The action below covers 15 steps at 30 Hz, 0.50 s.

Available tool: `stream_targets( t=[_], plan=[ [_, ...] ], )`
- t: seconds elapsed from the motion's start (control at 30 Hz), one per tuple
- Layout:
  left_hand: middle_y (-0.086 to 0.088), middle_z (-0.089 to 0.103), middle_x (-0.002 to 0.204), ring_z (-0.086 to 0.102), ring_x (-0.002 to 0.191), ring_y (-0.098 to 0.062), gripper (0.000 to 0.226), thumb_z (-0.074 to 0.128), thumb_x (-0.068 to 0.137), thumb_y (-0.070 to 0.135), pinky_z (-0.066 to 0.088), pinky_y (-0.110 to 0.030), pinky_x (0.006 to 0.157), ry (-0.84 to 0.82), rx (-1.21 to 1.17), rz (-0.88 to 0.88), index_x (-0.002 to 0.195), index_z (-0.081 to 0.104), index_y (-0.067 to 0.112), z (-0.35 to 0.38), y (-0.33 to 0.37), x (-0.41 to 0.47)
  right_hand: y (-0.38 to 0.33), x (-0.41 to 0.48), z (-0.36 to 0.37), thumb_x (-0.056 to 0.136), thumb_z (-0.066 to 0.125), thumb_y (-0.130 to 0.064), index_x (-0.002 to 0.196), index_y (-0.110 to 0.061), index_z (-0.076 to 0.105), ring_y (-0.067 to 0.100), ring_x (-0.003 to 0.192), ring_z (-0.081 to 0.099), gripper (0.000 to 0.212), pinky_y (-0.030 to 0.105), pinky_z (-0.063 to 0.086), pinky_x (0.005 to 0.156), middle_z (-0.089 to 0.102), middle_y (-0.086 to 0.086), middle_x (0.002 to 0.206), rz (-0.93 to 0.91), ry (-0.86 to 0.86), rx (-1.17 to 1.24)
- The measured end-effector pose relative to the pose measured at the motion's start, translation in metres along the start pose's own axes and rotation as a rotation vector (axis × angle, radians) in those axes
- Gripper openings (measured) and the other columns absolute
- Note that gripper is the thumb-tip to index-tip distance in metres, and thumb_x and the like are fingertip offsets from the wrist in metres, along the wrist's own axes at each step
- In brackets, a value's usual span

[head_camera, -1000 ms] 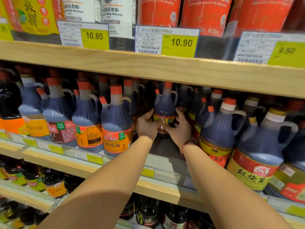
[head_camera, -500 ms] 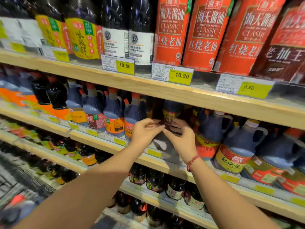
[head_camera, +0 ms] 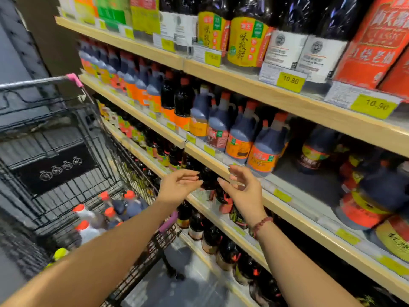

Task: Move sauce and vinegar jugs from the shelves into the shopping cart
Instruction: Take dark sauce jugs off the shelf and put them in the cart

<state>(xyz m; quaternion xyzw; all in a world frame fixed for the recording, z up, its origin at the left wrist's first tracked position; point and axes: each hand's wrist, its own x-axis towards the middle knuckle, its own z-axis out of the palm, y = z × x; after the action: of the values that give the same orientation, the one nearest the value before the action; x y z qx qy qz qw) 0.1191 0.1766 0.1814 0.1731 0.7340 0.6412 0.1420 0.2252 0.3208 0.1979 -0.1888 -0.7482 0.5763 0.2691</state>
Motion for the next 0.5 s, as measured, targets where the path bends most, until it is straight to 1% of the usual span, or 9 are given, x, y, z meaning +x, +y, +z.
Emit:
stream_targets(
  t=[0.07, 0.13, 0.2, 0.23, 0.27, 0.33, 0.37, 0.43, 0.5],
  plan=[
    [0.002, 0.064, 0.086, 0.06, 0.078, -0.007, 0.025, 0.069, 0.08, 0.0, 0.048, -0.004, 0.065, 0.055, 0.0, -0.036, 0.105, 0.066, -0.001, -0.034, -0.012, 0.0, -0.001, 0.002, 0.029, 0.076, 0.077, -0.018, 0.109, -0.022, 0.059, 0.01, 0.105, 0.06, 0.038, 0.027, 0.052, 0.087, 0.062, -0.006, 0.112, 0.007, -0.05, -0.004],
    [0.004, 0.064, 0.083, 0.058, 0.074, -0.004, 0.023, 0.071, 0.08, 0.004, 0.048, -0.003, 0.067, 0.098, 0.051, -0.044, 0.103, 0.068, 0.006, -0.071, -0.025, -0.004, 0.0, 0.004, 0.062, 0.075, 0.078, -0.02, 0.108, -0.025, 0.059, 0.011, 0.105, 0.06, 0.038, 0.031, 0.052, 0.087, 0.062, -0.004, 0.113, 0.006, -0.096, -0.022],
    [0.001, 0.065, 0.08, 0.057, 0.071, -0.01, 0.027, 0.076, 0.075, 0.004, 0.05, -0.007, 0.066, 0.157, -0.007, -0.091, 0.101, 0.071, 0.009, -0.11, -0.04, -0.007, 0.002, 0.006, 0.097, 0.075, 0.078, -0.023, 0.109, -0.025, 0.059, 0.013, 0.105, 0.059, 0.038, 0.033, 0.051, 0.088, 0.062, -0.004, 0.114, 0.015, -0.16, -0.065],
    [0.005, 0.068, 0.077, 0.06, 0.07, -0.009, 0.027, 0.079, 0.072, 0.007, 0.051, -0.01, 0.066, 0.183, 0.002, -0.082, 0.096, 0.073, 0.016, -0.129, -0.048, -0.008, 0.003, 0.006, 0.115, 0.075, 0.078, -0.024, 0.11, -0.023, 0.06, 0.014, 0.105, 0.059, 0.039, 0.033, 0.051, 0.088, 0.062, -0.003, 0.113, 0.01, -0.193, -0.073],
    [0.01, 0.07, 0.074, 0.063, 0.07, -0.004, 0.026, 0.081, 0.069, 0.008, 0.05, -0.01, 0.067, 0.202, 0.045, -0.079, 0.091, 0.073, 0.021, -0.144, -0.055, -0.01, 0.004, 0.007, 0.131, 0.075, 0.078, -0.022, 0.109, -0.02, 0.06, 0.014, 0.104, 0.059, 0.039, 0.032, 0.051, 0.087, 0.062, -0.002, 0.112, 0.011, -0.218, -0.071],
    [0.011, 0.069, 0.076, 0.061, 0.066, 0.011, 0.025, 0.08, 0.07, 0.004, 0.048, -0.007, 0.068, 0.238, 0.083, -0.114, 0.093, 0.072, 0.011, -0.176, -0.073, -0.014, 0.009, 0.007, 0.168, 0.073, 0.079, -0.015, 0.104, -0.019, 0.059, 0.013, 0.098, 0.058, 0.037, 0.023, 0.051, 0.082, 0.061, 0.001, 0.108, 0.039, -0.27, -0.057],
    [0.006, 0.068, 0.079, 0.06, 0.065, 0.013, 0.027, 0.078, 0.071, 0.001, 0.048, -0.006, 0.068, 0.258, 0.088, -0.124, 0.097, 0.07, 0.004, -0.188, -0.081, -0.017, 0.012, 0.005, 0.184, 0.072, 0.079, -0.011, 0.101, -0.021, 0.058, 0.011, 0.092, 0.057, 0.037, 0.015, 0.05, 0.075, 0.059, 0.002, 0.105, 0.062, -0.287, -0.054],
    [-0.007, 0.068, 0.087, 0.06, 0.067, 0.011, 0.031, 0.076, 0.072, -0.001, 0.048, -0.006, 0.068, 0.306, 0.088, -0.147, 0.101, 0.067, -0.004, -0.211, -0.096, -0.021, 0.023, 0.004, 0.212, 0.071, 0.079, -0.006, 0.093, -0.028, 0.056, 0.007, 0.087, 0.056, 0.039, 0.008, 0.047, 0.066, 0.059, 0.0, 0.101, 0.099, -0.314, -0.041],
    [-0.009, 0.067, 0.092, 0.061, 0.073, 0.006, 0.032, 0.075, 0.074, 0.0, 0.049, -0.006, 0.068, 0.309, 0.094, -0.195, 0.105, 0.066, -0.005, -0.228, -0.11, -0.025, 0.038, 0.002, 0.236, 0.072, 0.079, -0.008, 0.092, -0.032, 0.054, 0.005, 0.086, 0.056, 0.04, 0.007, 0.046, 0.069, 0.059, -0.008, 0.098, 0.14, -0.382, -0.082]
  ],
)
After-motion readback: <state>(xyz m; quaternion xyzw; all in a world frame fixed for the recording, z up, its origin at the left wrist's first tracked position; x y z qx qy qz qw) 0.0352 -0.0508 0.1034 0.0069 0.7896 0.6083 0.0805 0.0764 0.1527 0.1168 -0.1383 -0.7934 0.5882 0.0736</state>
